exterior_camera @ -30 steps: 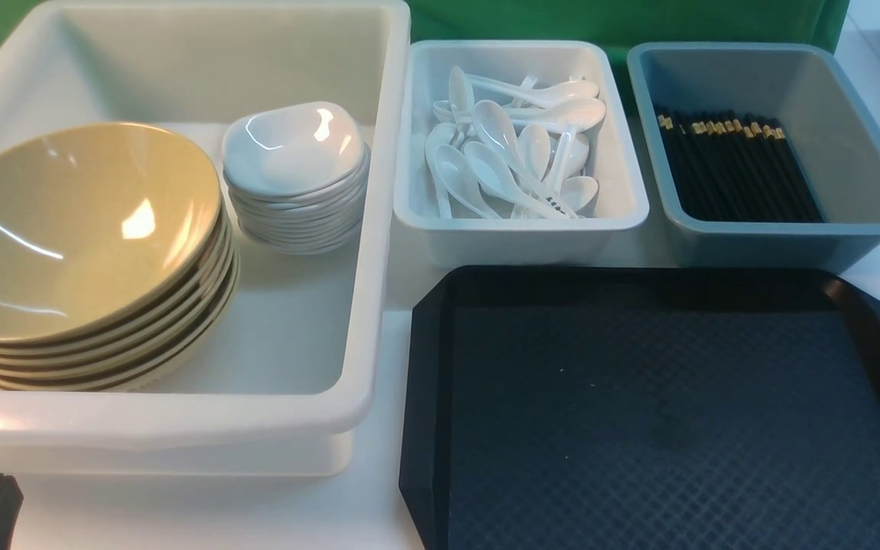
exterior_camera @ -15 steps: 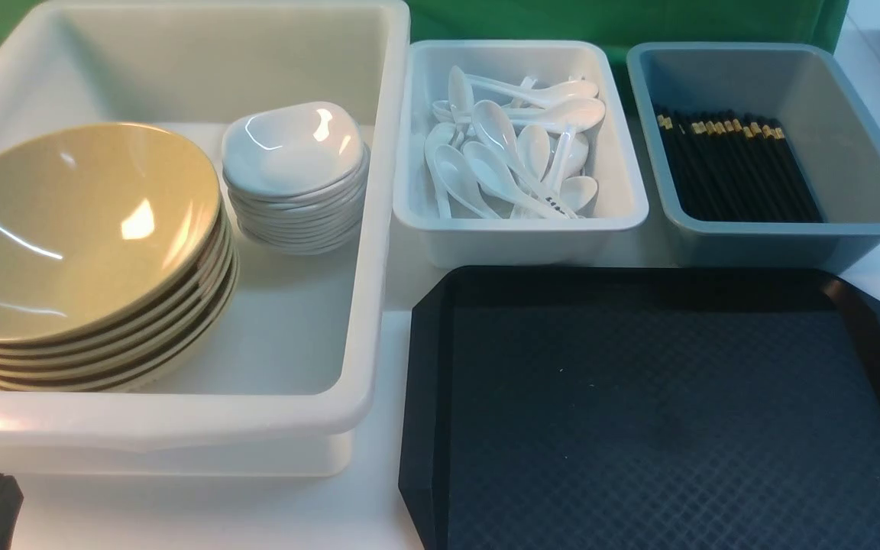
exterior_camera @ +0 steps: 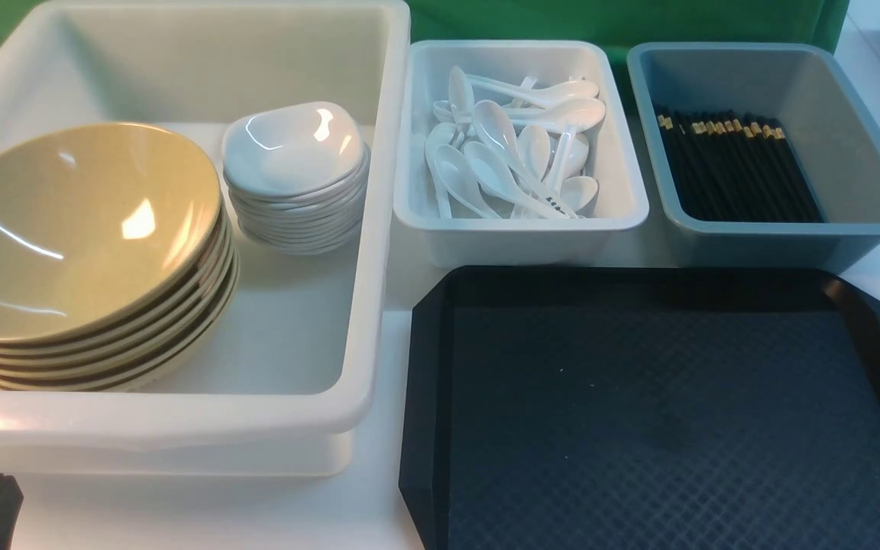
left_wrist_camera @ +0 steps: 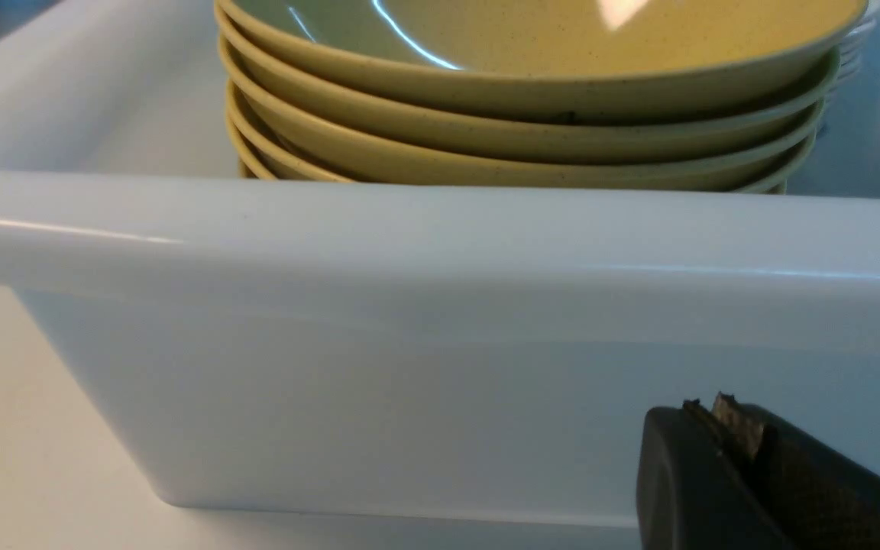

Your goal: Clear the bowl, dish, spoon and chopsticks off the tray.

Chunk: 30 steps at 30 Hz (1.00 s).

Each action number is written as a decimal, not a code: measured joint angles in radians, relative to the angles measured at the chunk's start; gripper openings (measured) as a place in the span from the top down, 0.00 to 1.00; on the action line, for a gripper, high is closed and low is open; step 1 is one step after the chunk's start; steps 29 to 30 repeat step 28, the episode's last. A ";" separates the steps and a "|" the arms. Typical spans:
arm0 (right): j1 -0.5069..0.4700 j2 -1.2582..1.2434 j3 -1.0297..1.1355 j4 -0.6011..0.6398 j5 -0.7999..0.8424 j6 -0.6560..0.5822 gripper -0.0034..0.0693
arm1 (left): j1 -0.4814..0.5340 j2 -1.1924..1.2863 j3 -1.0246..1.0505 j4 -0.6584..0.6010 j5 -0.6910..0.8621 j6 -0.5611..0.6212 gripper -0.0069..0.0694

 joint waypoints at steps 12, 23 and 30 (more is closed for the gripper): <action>0.000 0.000 0.000 0.000 0.000 0.000 0.80 | 0.000 0.000 0.000 0.000 0.000 -0.002 0.92; 0.000 0.000 0.000 0.000 0.000 0.000 0.79 | 0.000 0.000 0.000 0.000 0.000 -0.002 0.92; 0.000 0.000 0.000 0.000 0.000 0.000 0.79 | 0.000 0.000 0.000 0.000 0.000 -0.002 0.92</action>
